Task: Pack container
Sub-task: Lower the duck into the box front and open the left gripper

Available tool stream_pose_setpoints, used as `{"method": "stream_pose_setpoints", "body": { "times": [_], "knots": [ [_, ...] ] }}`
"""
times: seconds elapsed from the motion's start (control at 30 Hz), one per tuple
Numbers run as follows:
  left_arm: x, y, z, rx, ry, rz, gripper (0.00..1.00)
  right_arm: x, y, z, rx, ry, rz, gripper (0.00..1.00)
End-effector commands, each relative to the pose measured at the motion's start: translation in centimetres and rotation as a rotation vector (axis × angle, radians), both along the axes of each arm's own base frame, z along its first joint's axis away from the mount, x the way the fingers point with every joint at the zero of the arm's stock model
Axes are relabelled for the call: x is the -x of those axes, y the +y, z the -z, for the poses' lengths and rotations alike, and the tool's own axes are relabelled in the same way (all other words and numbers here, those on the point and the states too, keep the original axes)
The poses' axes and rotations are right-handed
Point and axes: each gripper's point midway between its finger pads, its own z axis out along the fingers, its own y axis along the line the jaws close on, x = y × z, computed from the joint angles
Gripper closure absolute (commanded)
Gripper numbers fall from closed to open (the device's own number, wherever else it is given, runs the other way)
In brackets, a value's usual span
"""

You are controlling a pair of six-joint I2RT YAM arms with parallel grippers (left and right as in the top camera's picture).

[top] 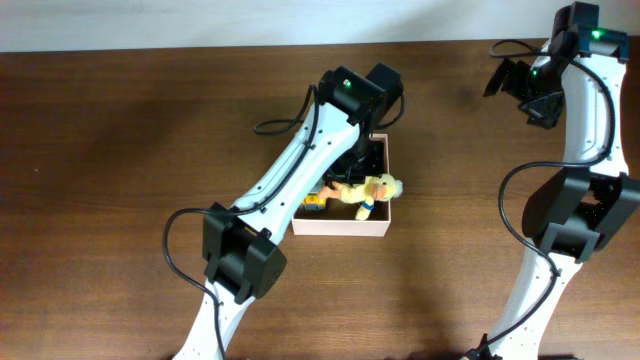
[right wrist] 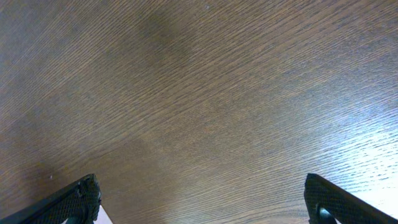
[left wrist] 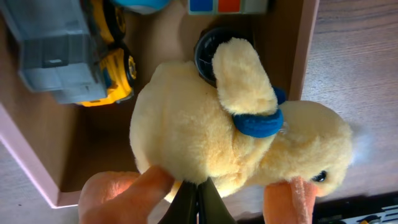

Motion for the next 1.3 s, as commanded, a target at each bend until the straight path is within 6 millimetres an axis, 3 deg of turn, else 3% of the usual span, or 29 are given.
{"method": "stream_pose_setpoints", "body": {
  "times": [0.0,0.63,1.27],
  "knots": [
    [0.4,-0.4,0.2,0.017,0.036,-0.035,0.98,0.1,0.2,-1.1,-0.006,-0.023,-0.002,0.01],
    [-0.3,1.7,0.7,-0.078,0.009,-0.092,0.98,0.1,0.2,-1.1,-0.006,-0.023,-0.002,0.01],
    [1.0,3.1,3.7,-0.162,0.083,-0.086,0.98,0.1,0.2,-1.1,-0.006,-0.023,-0.002,0.01]
  ]
}}
